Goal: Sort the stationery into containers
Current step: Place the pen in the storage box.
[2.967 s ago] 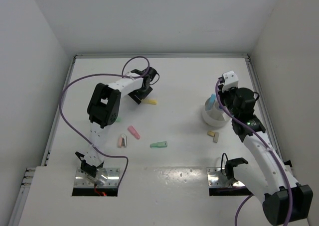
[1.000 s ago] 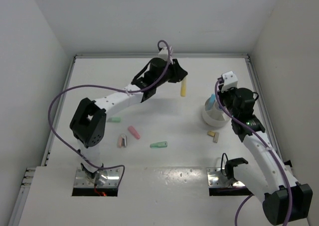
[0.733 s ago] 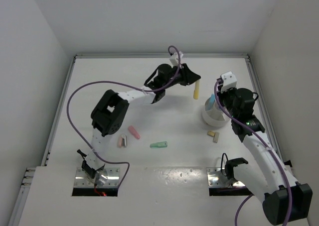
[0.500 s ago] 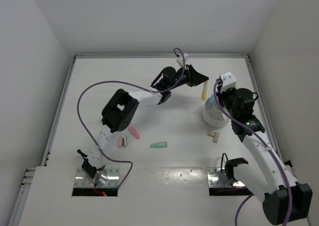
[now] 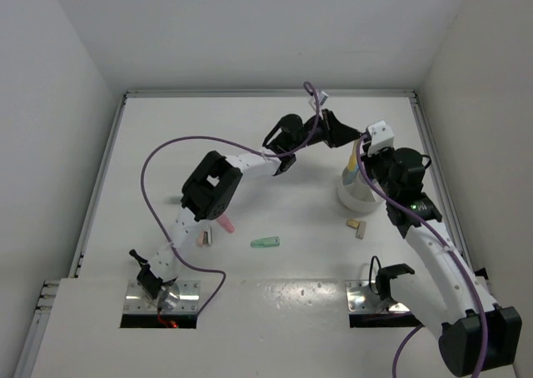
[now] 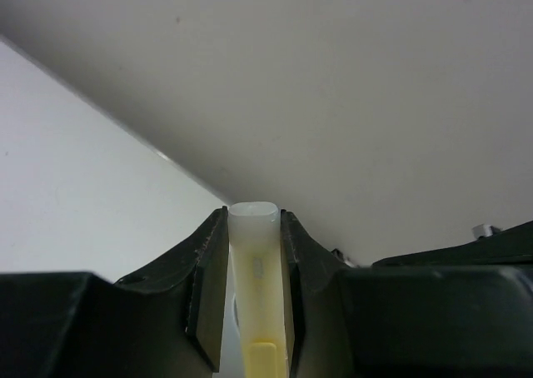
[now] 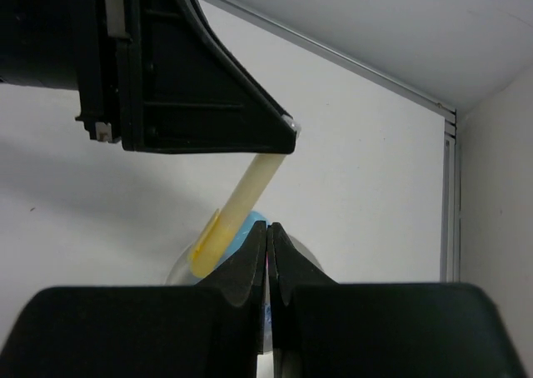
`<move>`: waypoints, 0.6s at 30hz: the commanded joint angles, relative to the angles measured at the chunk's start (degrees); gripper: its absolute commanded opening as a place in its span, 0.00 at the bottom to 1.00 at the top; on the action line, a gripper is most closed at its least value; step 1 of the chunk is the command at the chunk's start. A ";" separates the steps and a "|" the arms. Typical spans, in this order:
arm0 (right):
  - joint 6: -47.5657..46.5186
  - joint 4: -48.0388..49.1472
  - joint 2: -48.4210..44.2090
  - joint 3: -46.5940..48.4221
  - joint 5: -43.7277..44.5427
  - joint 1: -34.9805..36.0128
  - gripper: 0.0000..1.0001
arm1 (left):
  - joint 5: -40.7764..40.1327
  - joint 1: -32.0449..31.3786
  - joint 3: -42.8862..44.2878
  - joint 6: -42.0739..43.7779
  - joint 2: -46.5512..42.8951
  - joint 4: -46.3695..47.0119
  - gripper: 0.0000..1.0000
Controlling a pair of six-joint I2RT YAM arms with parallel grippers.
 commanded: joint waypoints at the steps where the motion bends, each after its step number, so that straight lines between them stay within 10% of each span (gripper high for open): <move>1: -0.44 2.57 -0.12 -0.70 -1.15 -0.20 0.00 | 2.36 -1.01 2.62 4.51 0.74 0.39 0.00; 18: -0.97 2.57 0.41 -0.70 -2.20 -0.20 0.00 | -1.06 -2.59 3.85 17.25 3.38 -7.43 0.00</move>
